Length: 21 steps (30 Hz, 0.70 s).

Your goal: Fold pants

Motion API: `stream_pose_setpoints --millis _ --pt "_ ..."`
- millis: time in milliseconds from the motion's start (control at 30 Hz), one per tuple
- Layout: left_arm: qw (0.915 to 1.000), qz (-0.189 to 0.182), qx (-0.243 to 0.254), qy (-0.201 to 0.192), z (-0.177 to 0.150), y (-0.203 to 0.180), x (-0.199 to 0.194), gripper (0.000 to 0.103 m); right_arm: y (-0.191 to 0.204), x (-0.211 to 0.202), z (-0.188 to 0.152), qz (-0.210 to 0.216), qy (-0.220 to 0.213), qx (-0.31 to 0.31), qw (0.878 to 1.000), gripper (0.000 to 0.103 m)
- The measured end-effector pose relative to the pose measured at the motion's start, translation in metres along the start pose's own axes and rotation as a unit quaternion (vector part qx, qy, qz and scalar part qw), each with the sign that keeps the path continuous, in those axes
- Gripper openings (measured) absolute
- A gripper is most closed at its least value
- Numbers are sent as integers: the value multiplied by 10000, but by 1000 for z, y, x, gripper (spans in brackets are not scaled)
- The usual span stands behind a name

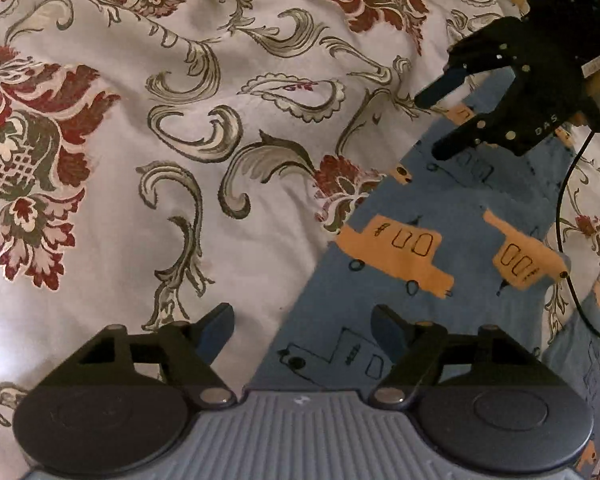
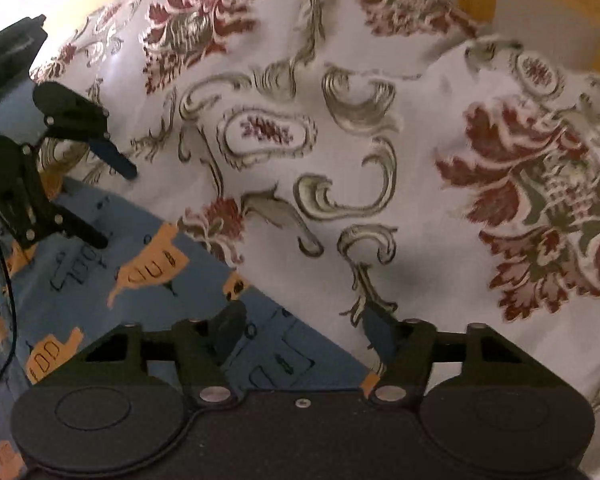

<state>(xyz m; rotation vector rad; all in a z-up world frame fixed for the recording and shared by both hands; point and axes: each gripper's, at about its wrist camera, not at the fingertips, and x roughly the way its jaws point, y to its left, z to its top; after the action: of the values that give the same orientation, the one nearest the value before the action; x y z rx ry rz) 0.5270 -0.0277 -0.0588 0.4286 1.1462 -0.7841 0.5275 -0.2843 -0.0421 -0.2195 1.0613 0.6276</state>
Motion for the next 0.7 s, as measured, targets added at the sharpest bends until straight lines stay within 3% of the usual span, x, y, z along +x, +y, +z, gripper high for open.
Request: stream_pose_setpoints --millis 167,233,300,333,367,433,533,700 --pt "9995 -1 -132 285 7 10 4 59 -2 9 -3 151 269 -157 9994 58" --pt "9992 64 -31 387 8 8 4 50 0 8 -4 75 313 -193 9993 36" --pt "9990 18 33 440 10 6 5 29 4 9 -4 16 355 -306 9989 24" --pt "9989 -52 -25 461 11 6 4 14 7 8 -4 21 379 -385 9985 14" --pt "9986 -119 -128 491 11 6 4 6 12 9 -4 -8 403 -482 9980 10" --pt "9990 -16 -178 416 11 1 2 2 23 9 -7 -197 379 -717 9965 3" --pt "9993 303 -168 164 7 -12 -6 2 37 3 -10 -484 158 -867 9949 2" --pt "9955 709 -589 -232 10 -13 -21 1 44 -7 -5 -1062 -292 -880 9900 1"
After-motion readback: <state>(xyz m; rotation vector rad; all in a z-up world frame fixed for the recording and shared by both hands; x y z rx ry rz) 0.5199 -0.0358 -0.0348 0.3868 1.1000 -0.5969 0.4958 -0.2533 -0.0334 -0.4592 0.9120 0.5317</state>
